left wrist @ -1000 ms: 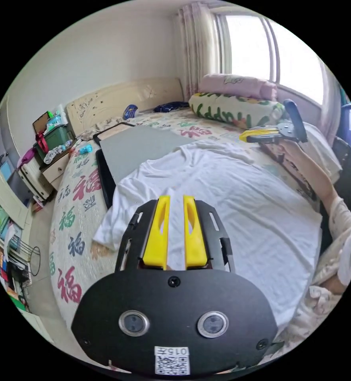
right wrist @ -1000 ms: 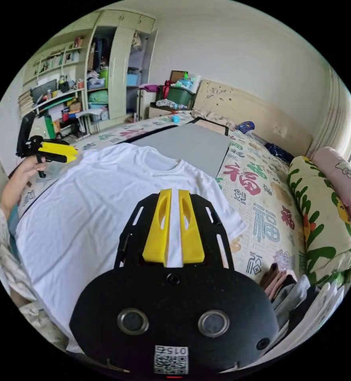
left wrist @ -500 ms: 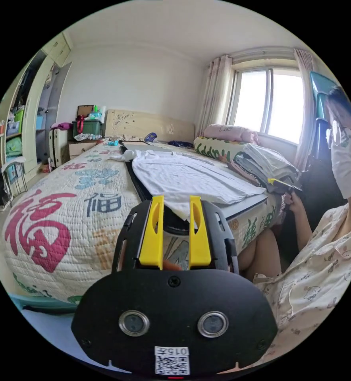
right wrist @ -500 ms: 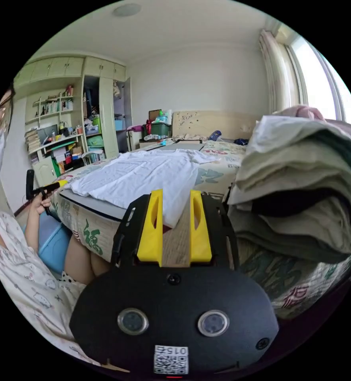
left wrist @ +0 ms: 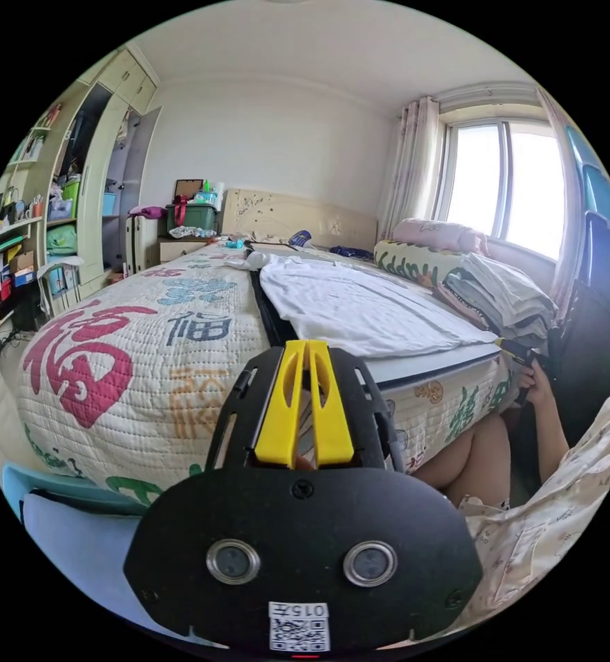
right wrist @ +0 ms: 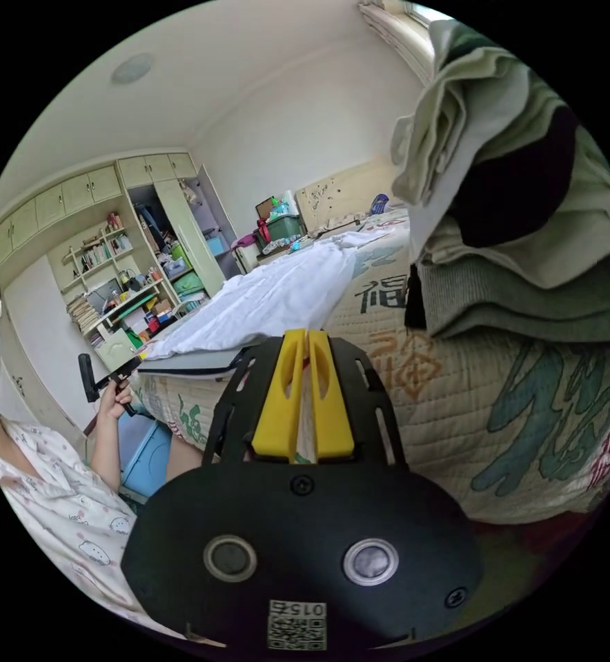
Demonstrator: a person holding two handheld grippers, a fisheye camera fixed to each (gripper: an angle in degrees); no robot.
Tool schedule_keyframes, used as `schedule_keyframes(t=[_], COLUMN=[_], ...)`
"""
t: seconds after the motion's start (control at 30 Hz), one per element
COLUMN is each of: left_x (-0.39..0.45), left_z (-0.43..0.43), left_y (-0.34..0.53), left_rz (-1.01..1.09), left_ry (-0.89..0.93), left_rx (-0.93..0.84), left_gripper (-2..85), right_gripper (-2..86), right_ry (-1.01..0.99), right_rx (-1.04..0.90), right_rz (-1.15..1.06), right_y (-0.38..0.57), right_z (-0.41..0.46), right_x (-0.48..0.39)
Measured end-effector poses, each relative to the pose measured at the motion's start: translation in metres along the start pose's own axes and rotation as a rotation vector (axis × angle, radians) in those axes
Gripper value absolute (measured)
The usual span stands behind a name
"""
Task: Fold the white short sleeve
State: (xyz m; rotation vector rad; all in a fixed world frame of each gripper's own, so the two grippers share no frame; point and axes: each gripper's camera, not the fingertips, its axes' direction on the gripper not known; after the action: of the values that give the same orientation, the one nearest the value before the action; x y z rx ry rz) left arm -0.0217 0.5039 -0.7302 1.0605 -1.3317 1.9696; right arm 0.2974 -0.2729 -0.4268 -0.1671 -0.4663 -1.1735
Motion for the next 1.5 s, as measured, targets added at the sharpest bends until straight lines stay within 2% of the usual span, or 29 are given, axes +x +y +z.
schedule_keyframes(t=[0.23,0.7,0.83,0.93,1.1,1.2,1.27,1.43,1.5], left_x=[-0.023,-0.011,-0.018,-0.037,-0.076,-0.116,-0.156,-0.239,-0.254], left_z=[-0.04,-0.031,-0.021,-0.025,-0.01,0.042,0.121,0.3,0.349], left_y=[0.026,0.09,0.113,0.126,0.101,0.068,0.04,0.025,0.029], left_rz=[-0.052,-0.013,-0.024,-0.064,-0.119,-0.198,-0.311,-0.6,-0.655], left_ry=[0.058,0.049,0.089,0.103,0.076,0.123,0.168,0.266,0.24], left_rx=[0.012,-0.023,-0.026,0.022,0.079,0.105,0.019,-0.167,-0.205], left_gripper=[-0.3,0.2,2.0,7.6,10.5,11.8,12.8,13.5,13.6], right_gripper=[-0.7,-0.7,2.2,5.9,9.0,10.2,10.8,10.9,10.7], right_ry=[-0.008,0.133,0.114,0.177,0.141,-0.021,-0.142,-0.122,-0.074], right_rx=[0.08,0.01,-0.017,-0.004,0.077,0.064,0.0,-0.119,-0.178], right_rz=[0.073,0.007,-0.003,0.006,-0.092,-0.154,-0.159,0.069,0.144], right_y=[0.011,0.003,-0.013,-0.034,-0.104,-0.171,-0.235,-0.36,-0.396], right_z=[-0.042,-0.053,-0.061,-0.081,-0.1,-0.073,-0.03,0.076,0.114], right_x=[0.025,-0.004,-0.011,-0.017,-0.051,-0.072,-0.076,-0.028,-0.006])
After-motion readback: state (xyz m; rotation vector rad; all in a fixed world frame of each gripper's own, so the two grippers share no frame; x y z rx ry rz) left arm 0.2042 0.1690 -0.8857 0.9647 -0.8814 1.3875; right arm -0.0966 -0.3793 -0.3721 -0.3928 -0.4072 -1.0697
